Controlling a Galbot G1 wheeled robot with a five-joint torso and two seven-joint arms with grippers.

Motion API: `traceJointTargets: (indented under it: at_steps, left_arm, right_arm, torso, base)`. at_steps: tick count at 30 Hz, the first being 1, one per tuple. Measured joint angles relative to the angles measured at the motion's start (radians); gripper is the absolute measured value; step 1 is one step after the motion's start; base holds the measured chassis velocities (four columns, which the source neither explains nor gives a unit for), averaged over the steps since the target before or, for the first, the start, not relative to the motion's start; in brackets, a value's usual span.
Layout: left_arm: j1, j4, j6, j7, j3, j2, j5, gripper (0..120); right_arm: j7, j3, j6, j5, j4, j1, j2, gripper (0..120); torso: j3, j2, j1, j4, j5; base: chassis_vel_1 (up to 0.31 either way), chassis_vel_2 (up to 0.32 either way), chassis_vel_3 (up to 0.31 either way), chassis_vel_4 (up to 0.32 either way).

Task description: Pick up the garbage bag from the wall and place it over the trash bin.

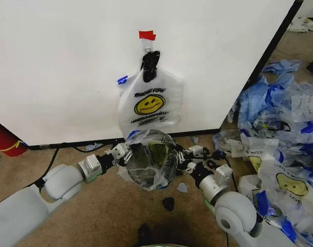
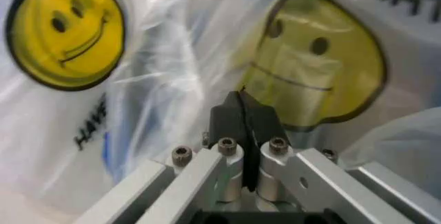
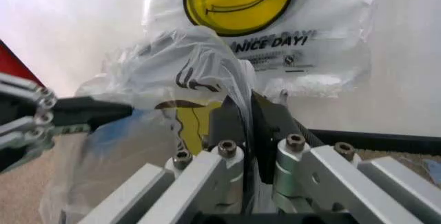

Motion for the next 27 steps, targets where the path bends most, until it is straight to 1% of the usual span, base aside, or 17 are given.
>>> traceJointTargets:
  at_steps: [4,12,19,21,27]
  left_arm:
    - [0.027,-0.015,-0.01,0.004,-0.007,0.001,0.006,0]
    - [0.04,-0.011,-0.028,0.005,-0.013,0.004,0.014,0]
    - [0.029,0.002,-0.026,-0.03,-0.001,-0.013,0.044,0]
    - [0.025,0.004,-0.021,-0.04,0.006,-0.017,0.056,0]
    - [0.017,-0.001,0.052,-0.095,0.037,-0.026,0.12,0]
  right_arm:
    - [0.0,0.002,0.001,-0.003,-0.004,0.0,0.004,0]
    - [-0.003,-0.018,0.001,-0.016,-0.004,0.006,0.02,0]
    - [-0.016,-0.041,0.0,-0.032,0.006,0.013,0.014,0]
    - [-0.018,-0.046,-0.001,-0.035,0.006,0.019,0.012,0]
    - [-0.029,-0.101,-0.002,-0.057,-0.028,0.09,0.023,0]
  torso:
    - [0.0,0.0,0.0,0.0,0.0]
    - [0.0,0.0,0.0,0.0001,0.0001]
    - [0.0,0.0,0.0,-0.0001,0.0]
    - [0.0,0.0,0.0,0.0,-0.0001]
    - [0.0,0.0,0.0,0.0001,0.0]
  base:
    - [0.0,0.0,0.0,0.0]
    - [0.0,0.0,0.0,0.0]
    - [0.0,0.0,0.0,0.0]
    - [0.0,0.0,0.0,0.0]
    - [0.0,0.0,0.0,0.0]
